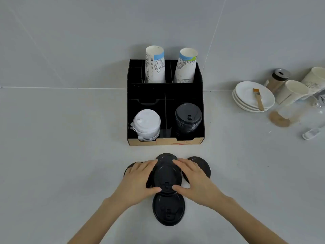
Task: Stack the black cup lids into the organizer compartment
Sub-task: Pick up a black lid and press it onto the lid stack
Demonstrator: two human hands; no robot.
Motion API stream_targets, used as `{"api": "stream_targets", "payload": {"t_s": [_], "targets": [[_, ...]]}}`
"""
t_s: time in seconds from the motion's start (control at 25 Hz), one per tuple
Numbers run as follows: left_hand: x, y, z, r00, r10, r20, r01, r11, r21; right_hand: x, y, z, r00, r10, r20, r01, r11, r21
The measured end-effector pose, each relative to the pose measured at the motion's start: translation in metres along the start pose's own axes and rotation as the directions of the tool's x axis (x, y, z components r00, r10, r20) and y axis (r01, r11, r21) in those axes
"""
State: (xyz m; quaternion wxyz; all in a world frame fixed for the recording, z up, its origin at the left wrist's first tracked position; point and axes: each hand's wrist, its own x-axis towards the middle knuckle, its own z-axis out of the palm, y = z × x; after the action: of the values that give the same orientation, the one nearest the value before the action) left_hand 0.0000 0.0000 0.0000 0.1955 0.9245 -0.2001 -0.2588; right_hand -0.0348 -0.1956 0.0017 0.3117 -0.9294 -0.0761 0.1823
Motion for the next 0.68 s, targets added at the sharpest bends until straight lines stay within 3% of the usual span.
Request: {"api": "stream_targets", "payload": {"t_s": [0.2, 0.68], "targets": [[0.005, 0.001, 0.008, 1.0, -0.007, 0.006, 0.007, 1.0, 0.018, -0.002, 0.004, 0.014, 1.0, 0.001, 0.031, -0.001, 1.0, -0.017], [0.004, 0.004, 0.005, 0.999, -0.007, -0.042, 0.006, 1.0, -0.02, -0.001, 0.008, 0.009, 0.994, -0.061, -0.096, 0.074, 0.987, 0.141]]}}
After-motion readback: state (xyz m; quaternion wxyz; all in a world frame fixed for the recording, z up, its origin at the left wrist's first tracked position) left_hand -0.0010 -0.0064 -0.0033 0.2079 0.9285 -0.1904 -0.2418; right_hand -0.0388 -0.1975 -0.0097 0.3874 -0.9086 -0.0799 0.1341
